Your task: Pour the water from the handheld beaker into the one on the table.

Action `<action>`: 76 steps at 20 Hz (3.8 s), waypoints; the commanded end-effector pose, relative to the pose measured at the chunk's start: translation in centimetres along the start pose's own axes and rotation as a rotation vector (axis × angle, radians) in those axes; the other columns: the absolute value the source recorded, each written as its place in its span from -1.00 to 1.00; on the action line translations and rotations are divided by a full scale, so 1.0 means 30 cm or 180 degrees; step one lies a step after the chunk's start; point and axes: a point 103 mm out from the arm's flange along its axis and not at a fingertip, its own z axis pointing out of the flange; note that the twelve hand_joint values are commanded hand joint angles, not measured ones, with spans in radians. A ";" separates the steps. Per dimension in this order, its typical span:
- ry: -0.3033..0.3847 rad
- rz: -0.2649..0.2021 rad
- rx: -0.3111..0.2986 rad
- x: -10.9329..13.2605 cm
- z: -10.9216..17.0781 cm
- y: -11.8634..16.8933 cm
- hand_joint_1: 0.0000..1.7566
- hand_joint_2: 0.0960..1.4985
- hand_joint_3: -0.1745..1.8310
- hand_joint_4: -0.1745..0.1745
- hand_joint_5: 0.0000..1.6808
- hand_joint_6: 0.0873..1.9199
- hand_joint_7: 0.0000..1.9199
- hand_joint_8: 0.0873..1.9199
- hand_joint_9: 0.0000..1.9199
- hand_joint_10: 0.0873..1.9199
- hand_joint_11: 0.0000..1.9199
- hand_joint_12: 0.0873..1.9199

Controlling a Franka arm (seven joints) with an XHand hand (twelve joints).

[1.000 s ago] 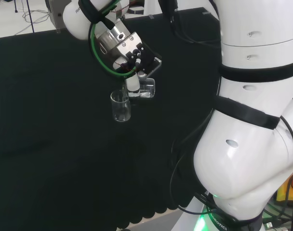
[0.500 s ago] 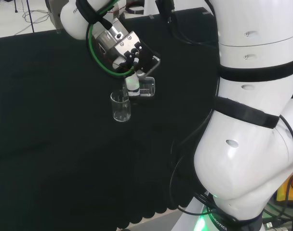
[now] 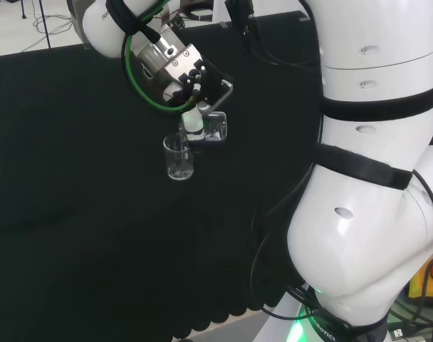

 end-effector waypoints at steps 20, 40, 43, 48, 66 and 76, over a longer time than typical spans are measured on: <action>-0.0172 0.0087 0.0156 0.029 -0.035 -0.006 0.49 -0.25 -0.07 -1.00 0.43 -0.22 0.31 -0.23 0.56 -0.31 0.30 -0.23; -0.0266 0.0160 0.0276 0.037 -0.053 -0.006 0.49 -0.25 -0.07 -1.00 0.43 -0.21 0.31 -0.23 0.56 -0.31 0.31 -0.23; -0.0249 0.0158 0.0283 0.035 -0.052 -0.005 0.49 -0.25 -0.07 -1.00 0.43 -0.21 0.31 -0.23 0.56 -0.31 0.31 -0.23; -0.0244 0.0160 0.0302 0.035 -0.054 -0.004 0.49 -0.25 -0.07 -1.00 0.43 -0.21 0.31 -0.23 0.56 -0.31 0.31 -0.23; -0.0283 0.0172 0.0313 0.039 -0.058 -0.002 0.49 -0.25 -0.07 -1.00 0.43 -0.21 0.31 -0.23 0.56 -0.31 0.31 -0.23; -0.0282 0.0168 0.0292 0.039 -0.065 -0.003 0.49 -0.25 -0.07 -1.00 0.43 -0.21 0.31 -0.23 0.56 -0.31 0.31 -0.23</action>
